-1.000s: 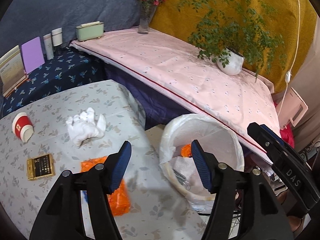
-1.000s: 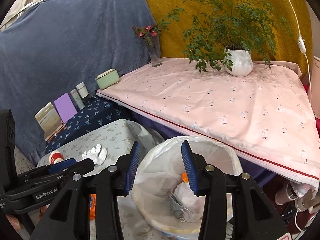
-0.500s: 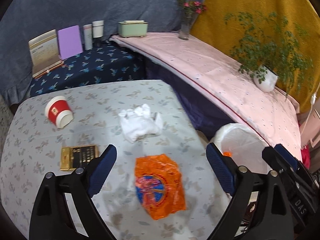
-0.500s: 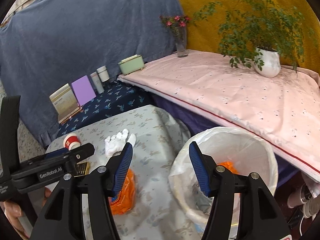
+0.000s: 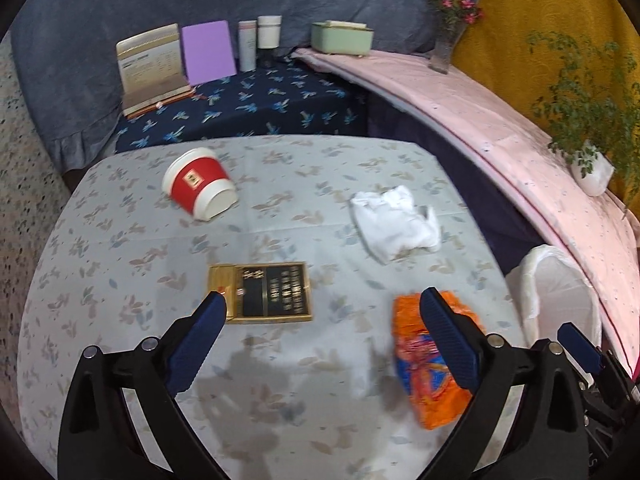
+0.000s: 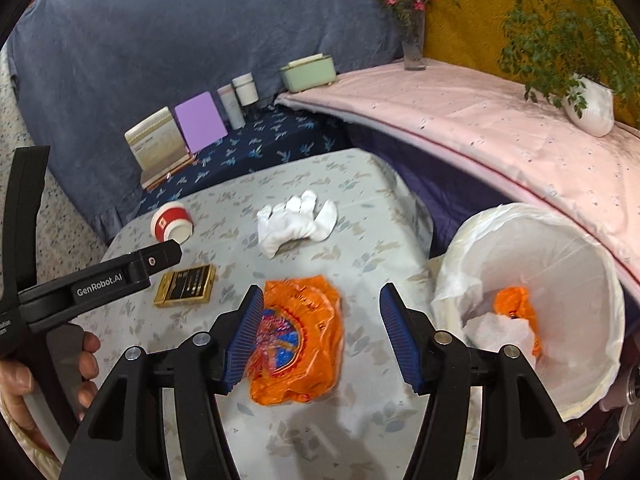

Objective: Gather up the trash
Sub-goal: 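Grasp the gold-black cigarette box with the left tool while the right tool grasps the orange snack bag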

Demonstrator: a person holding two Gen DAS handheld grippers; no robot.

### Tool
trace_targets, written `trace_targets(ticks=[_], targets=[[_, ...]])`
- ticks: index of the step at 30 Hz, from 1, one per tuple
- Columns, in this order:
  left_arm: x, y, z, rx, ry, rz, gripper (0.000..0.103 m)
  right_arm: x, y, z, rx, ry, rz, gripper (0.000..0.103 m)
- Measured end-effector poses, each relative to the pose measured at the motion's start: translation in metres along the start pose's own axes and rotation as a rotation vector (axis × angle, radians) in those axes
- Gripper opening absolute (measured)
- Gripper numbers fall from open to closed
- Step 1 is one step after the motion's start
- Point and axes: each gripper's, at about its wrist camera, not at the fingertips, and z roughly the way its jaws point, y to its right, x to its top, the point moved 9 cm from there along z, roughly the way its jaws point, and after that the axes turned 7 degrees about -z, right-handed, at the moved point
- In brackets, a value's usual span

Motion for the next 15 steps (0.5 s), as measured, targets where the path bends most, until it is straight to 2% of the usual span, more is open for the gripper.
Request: trace_targets(ticks=[7, 15], targets=[[-0.006, -0.039, 0.023, 0.06, -0.045, -0.028, 0.094, -0.019, -0.015, 0.032, 0.008, -0.071, -0.008, 0.059], [-0.015, -0.049, 0.053, 0.079, -0.116, -0.022, 0.094, -0.035, -0.021, 0.064, 0.007, -0.137, -0.007, 0.059]])
